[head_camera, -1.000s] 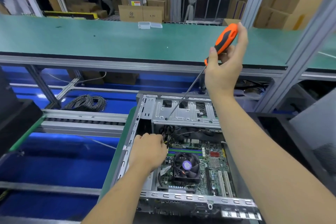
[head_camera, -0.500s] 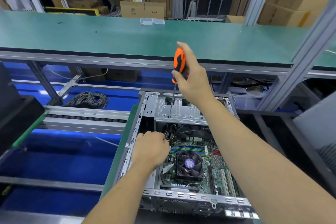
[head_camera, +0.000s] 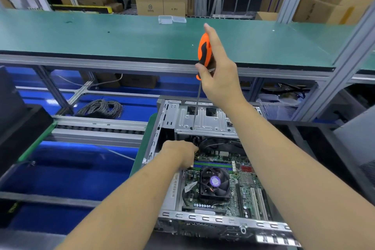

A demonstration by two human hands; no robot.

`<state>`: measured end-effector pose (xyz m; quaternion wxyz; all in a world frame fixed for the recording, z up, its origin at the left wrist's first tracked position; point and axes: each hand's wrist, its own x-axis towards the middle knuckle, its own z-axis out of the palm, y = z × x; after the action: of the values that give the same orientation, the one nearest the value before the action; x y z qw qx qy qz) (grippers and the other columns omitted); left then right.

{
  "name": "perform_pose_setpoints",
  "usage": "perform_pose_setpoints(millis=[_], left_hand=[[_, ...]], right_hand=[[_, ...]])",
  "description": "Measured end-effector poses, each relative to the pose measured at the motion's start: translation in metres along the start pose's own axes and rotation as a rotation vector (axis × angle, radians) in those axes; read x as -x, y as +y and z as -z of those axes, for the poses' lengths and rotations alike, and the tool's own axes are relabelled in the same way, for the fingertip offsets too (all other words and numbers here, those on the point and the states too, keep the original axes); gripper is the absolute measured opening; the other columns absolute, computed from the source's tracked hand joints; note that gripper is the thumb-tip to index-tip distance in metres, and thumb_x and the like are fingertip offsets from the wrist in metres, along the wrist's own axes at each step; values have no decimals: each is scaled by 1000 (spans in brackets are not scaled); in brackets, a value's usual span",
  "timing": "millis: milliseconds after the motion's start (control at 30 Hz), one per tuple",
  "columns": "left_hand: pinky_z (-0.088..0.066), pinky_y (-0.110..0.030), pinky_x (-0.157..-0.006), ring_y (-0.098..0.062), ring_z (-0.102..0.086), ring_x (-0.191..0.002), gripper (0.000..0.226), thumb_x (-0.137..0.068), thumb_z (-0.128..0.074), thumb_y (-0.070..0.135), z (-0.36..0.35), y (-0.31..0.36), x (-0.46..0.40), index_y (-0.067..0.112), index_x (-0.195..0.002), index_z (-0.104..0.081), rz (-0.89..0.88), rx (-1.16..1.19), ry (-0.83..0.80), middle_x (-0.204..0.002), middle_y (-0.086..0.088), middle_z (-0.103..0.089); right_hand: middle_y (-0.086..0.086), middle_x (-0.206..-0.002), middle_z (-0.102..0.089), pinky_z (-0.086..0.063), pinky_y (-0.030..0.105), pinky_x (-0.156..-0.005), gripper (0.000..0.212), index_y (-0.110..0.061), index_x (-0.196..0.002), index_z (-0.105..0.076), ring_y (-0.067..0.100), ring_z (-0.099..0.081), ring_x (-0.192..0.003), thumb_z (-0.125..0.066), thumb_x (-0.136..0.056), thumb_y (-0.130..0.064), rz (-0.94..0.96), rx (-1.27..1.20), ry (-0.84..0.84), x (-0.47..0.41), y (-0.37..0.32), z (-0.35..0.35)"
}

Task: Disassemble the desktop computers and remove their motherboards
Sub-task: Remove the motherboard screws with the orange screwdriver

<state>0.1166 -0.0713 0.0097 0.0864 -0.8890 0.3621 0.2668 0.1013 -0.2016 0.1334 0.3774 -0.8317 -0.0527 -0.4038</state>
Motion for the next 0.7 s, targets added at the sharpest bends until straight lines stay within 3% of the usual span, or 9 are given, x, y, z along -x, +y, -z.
perform_pose_setpoints(millis=[100, 133, 333, 367, 433, 533, 600, 700], left_hand=[[-47, -41, -97, -34, -42, -139, 87, -86, -35, -15, 13, -4, -16, 33, -158, -21, -67, 62, -178, -164, -2, -24], [-46, -42, -98, -35, -38, -141, 90, -85, -37, -16, 15, -3, -20, 33, -158, -20, -69, 15, -219, -165, -3, -21], [-41, -48, -109, -35, -32, -144, 79, -91, -34, -6, 11, -1, -46, 28, -160, -17, -22, -92, -338, -165, -4, -21], [-41, -49, -109, -34, -40, -139, 73, -91, -34, -2, 7, -3, -49, 23, -159, -22, 20, -126, -358, -161, -5, -31], [-45, -47, -104, -30, -57, -109, 55, -93, -36, 10, 5, -8, -52, 12, -148, -43, 111, -167, -367, -135, -7, -54], [-48, -39, -89, -25, -57, -86, 27, -100, -42, 26, 9, -18, -53, 14, -117, -60, 130, -125, -418, -120, -10, -55], [-43, -35, -74, -21, -43, -66, 13, -101, -41, 20, 13, -22, -52, 17, -101, -53, 111, -91, -417, -110, -9, -45], [-39, -35, -71, -23, -41, -67, 32, -98, -33, 8, 10, -23, -51, 11, -123, -53, 99, -22, -373, -108, -13, -46]], right_hand=[[6, -102, -60, -51, 32, -70, 78, -29, -157, -21, 18, -38, -66, -58, -93, -5, -31, -5, -1, -3, -5, 4], [8, -109, -60, -52, 35, -73, 78, -29, -157, -21, 19, -40, -67, -58, -93, -6, -36, -2, 3, -5, -5, 5], [-1, -115, -56, -55, 30, -75, 77, -28, -156, -22, 9, -45, -66, -58, -93, -5, -70, -9, 4, -6, 2, 8], [-1, -112, -56, -55, 31, -75, 76, -27, -156, -22, 11, -44, -67, -58, -93, -4, -70, -13, 1, -6, 2, 9], [1, -99, -53, -53, 35, -71, 75, -25, -157, -22, 22, -41, -68, -57, -93, -4, -67, -34, 0, -7, 2, 13], [-6, -89, -47, -51, 41, -69, 76, -23, -157, -21, 34, -38, -72, -55, -93, -2, -48, -68, -11, -12, 2, 16], [-18, -90, -45, -54, 43, -72, 77, -24, -157, -21, 26, -37, -69, -55, -92, -1, -42, -58, -29, -14, 3, 14], [-7, -95, -51, -56, 43, -78, 78, -27, -156, -23, 17, -39, -66, -58, -91, -2, -71, -22, -77, -11, 3, 7]])
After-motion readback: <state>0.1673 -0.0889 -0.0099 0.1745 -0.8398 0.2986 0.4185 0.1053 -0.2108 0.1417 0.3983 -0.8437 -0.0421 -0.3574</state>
